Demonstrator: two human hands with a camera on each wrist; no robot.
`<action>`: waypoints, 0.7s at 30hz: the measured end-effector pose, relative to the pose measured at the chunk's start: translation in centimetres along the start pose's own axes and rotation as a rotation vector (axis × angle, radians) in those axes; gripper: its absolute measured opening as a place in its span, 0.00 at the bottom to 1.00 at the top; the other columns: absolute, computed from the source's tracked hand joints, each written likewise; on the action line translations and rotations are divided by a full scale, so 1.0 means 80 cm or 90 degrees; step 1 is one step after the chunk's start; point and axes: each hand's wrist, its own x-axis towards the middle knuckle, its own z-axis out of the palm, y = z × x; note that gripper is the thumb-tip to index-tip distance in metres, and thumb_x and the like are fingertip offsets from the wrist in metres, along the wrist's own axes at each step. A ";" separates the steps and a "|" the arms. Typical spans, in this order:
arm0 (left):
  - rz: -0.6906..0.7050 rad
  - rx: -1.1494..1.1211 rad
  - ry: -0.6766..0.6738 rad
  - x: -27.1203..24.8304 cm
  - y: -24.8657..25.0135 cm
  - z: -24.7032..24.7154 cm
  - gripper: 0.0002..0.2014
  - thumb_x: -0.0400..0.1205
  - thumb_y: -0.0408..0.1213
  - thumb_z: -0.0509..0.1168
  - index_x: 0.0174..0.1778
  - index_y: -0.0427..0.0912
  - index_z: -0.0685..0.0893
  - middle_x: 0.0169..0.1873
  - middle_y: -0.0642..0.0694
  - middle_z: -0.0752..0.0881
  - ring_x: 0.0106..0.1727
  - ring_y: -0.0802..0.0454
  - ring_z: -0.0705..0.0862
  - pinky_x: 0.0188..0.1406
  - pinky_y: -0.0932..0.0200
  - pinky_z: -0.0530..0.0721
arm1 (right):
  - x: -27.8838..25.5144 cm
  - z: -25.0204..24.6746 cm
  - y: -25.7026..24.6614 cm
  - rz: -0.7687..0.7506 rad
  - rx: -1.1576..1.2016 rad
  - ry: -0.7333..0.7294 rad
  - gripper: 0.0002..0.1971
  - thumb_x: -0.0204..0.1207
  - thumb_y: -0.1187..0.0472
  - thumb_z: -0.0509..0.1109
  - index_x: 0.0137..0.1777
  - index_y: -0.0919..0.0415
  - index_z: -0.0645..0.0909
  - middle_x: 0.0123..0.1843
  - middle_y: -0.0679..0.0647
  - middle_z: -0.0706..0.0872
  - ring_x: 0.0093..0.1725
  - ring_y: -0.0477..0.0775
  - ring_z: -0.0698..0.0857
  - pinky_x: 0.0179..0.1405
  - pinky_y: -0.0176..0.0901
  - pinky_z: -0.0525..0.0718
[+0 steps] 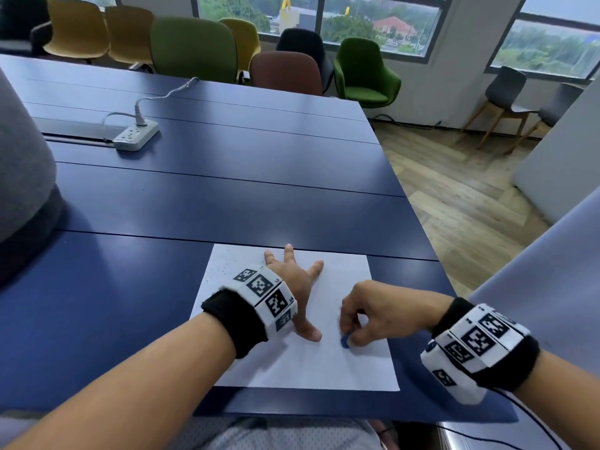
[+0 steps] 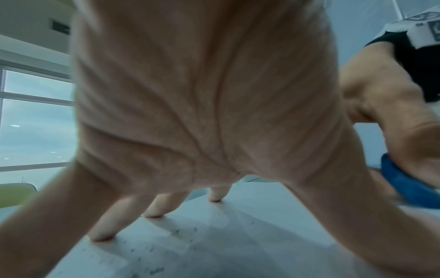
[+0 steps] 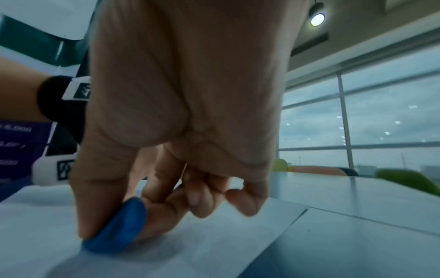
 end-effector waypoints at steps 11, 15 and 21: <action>0.003 -0.003 -0.001 0.003 0.000 0.001 0.68 0.62 0.72 0.74 0.85 0.60 0.33 0.84 0.31 0.34 0.82 0.18 0.45 0.74 0.31 0.67 | 0.007 -0.011 0.013 0.040 -0.010 0.100 0.05 0.70 0.57 0.77 0.44 0.56 0.89 0.40 0.48 0.89 0.39 0.43 0.84 0.45 0.39 0.83; 0.001 -0.011 0.008 0.003 0.000 0.003 0.68 0.61 0.71 0.75 0.85 0.60 0.34 0.84 0.31 0.35 0.82 0.18 0.44 0.74 0.30 0.67 | 0.003 -0.007 0.021 0.029 0.000 0.108 0.04 0.70 0.58 0.76 0.43 0.55 0.89 0.41 0.48 0.90 0.40 0.45 0.85 0.46 0.39 0.84; 0.007 -0.008 0.008 0.000 0.001 0.001 0.68 0.62 0.71 0.75 0.85 0.58 0.34 0.84 0.29 0.35 0.81 0.18 0.45 0.75 0.31 0.65 | 0.005 -0.010 0.024 0.040 -0.009 0.138 0.04 0.68 0.58 0.76 0.41 0.55 0.89 0.39 0.48 0.90 0.40 0.46 0.85 0.46 0.44 0.86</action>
